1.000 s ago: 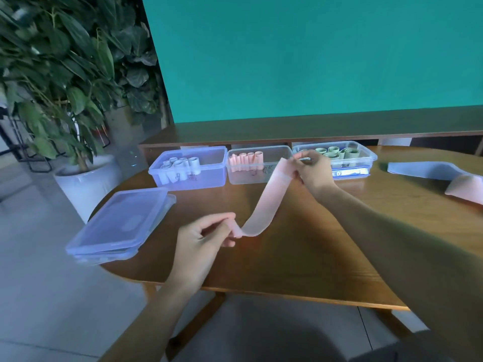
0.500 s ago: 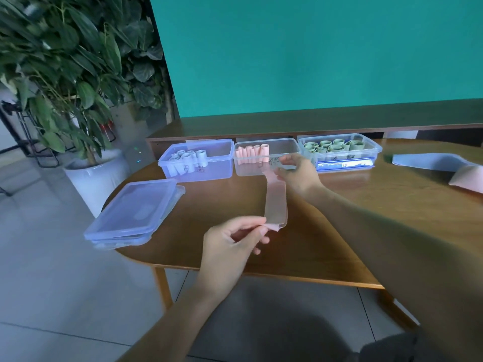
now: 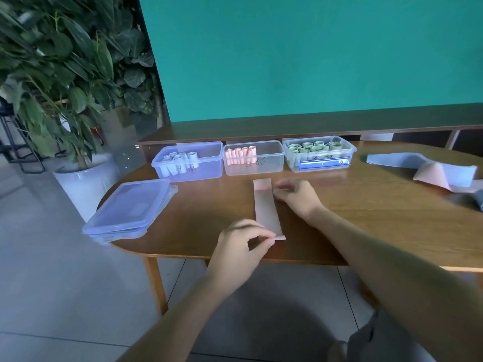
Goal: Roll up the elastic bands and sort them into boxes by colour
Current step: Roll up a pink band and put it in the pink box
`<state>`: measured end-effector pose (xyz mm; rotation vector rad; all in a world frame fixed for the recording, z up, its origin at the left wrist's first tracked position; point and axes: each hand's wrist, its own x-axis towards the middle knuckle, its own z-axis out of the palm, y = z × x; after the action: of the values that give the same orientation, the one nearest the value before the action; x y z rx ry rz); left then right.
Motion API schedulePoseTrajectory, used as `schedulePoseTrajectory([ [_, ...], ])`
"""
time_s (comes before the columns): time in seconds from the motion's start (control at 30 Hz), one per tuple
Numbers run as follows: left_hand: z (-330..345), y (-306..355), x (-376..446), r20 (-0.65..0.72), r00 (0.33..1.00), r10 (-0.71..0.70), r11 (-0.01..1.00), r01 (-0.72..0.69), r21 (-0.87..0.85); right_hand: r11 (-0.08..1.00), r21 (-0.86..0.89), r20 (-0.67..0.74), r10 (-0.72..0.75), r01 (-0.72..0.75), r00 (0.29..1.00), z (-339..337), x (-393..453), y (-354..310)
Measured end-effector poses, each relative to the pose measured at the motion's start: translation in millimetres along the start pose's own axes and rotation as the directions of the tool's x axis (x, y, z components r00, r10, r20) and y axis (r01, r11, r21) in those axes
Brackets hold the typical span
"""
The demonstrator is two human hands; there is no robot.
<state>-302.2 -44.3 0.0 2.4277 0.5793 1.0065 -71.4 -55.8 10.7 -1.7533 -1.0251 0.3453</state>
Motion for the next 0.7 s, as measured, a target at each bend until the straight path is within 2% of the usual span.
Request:
schedulePoseTrajectory([
  [0.1, -1.7, -2.0, -3.7, 0.063, 0.997, -0.039, 0.998, 0.042, -0.041, 0.999, 0.04, 0.009, -0.038, 0.037, 0.999, -4.6, -24.1, -1.1],
  [0.23, -4.7, -2.8, -3.4, 0.116, 0.988, -0.103, 0.99, 0.113, -0.088, 0.994, 0.032, 0.116, -0.105, 0.102, 0.988, -11.0, -53.7, -4.6],
  [0.33, -6.2, -5.7, 0.9, 0.115, 0.992, -0.041, 0.995, 0.052, -0.09, 0.988, 0.046, 0.192, -0.151, 0.145, 0.97, -15.6, -75.5, -10.4],
  [0.53, -4.8, -11.7, -2.2, 0.106, 0.994, 0.034, 0.999, -0.036, 0.016, 0.976, -0.003, 0.377, -0.201, 0.218, 0.904, -27.3, -110.4, -19.1],
  [0.7, -5.2, -12.2, -1.7, 0.127, 0.991, 0.049, 0.998, -0.054, 0.037, 0.923, -0.099, 0.394, -0.307, 0.372, 0.866, -29.2, -116.4, -15.1],
])
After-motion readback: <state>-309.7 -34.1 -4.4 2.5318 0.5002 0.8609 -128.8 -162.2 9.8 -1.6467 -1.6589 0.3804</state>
